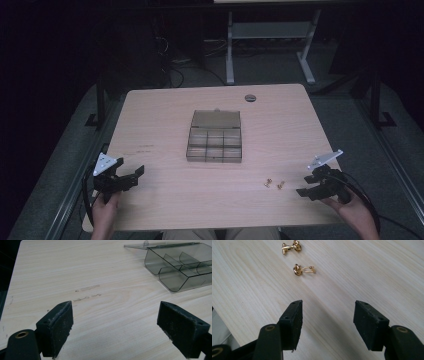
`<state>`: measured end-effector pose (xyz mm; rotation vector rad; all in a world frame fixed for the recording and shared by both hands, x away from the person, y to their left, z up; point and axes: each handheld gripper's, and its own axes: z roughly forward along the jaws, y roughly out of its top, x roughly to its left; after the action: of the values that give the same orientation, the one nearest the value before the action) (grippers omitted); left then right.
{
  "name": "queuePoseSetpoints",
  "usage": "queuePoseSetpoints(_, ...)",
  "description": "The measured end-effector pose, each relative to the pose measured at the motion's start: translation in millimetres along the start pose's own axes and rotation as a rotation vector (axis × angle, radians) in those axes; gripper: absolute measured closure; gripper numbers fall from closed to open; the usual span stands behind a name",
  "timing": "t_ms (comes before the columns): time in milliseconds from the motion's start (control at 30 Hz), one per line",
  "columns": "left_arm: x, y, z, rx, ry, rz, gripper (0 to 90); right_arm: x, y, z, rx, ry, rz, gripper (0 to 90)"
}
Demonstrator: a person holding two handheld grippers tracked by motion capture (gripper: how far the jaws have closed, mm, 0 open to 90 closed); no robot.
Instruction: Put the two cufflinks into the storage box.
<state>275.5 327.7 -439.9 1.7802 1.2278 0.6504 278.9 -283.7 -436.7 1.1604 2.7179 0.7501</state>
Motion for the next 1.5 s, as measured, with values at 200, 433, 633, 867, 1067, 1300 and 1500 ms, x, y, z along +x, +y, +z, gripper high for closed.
queuePoseSetpoints(200,-1.2,0.5,-0.4,-0.003,-0.002,0.004,13.2,6.0,5.8,2.7,0.001,0.002,-0.023,40.2)
queuePoseSetpoints(433,-1.4,0.5,-0.1,-0.007,-0.004,0.006,13.2,10.0,11.7,4.4,0.005,0.009,-0.038,41.8)
queuePoseSetpoints(633,-1.6,0.6,0.2,-0.006,-0.005,0.009,13.2,11.7,17.1,7.5,0.011,0.008,-0.039,44.6)
queuePoseSetpoints(867,-1.5,0.6,0.7,-0.003,-0.005,0.006,13.2,12.1,23.5,10.9,0.023,0.009,-0.045,49.7)
queuePoseSetpoints(1067,-2.7,1.1,1.6,-0.002,-0.010,0.013,13.2,11.5,28.9,13.8,0.033,0.011,-0.047,55.2)
queuePoseSetpoints(1300,-2.2,0.8,1.7,-0.003,-0.006,0.008,13.2,11.4,37.1,17.7,0.040,0.019,-0.051,60.8)
queuePoseSetpoints(1500,-2.3,0.8,1.9,-0.002,-0.008,0.009,13.2,14.2,46.8,23.7,0.061,0.022,-0.071,65.4)
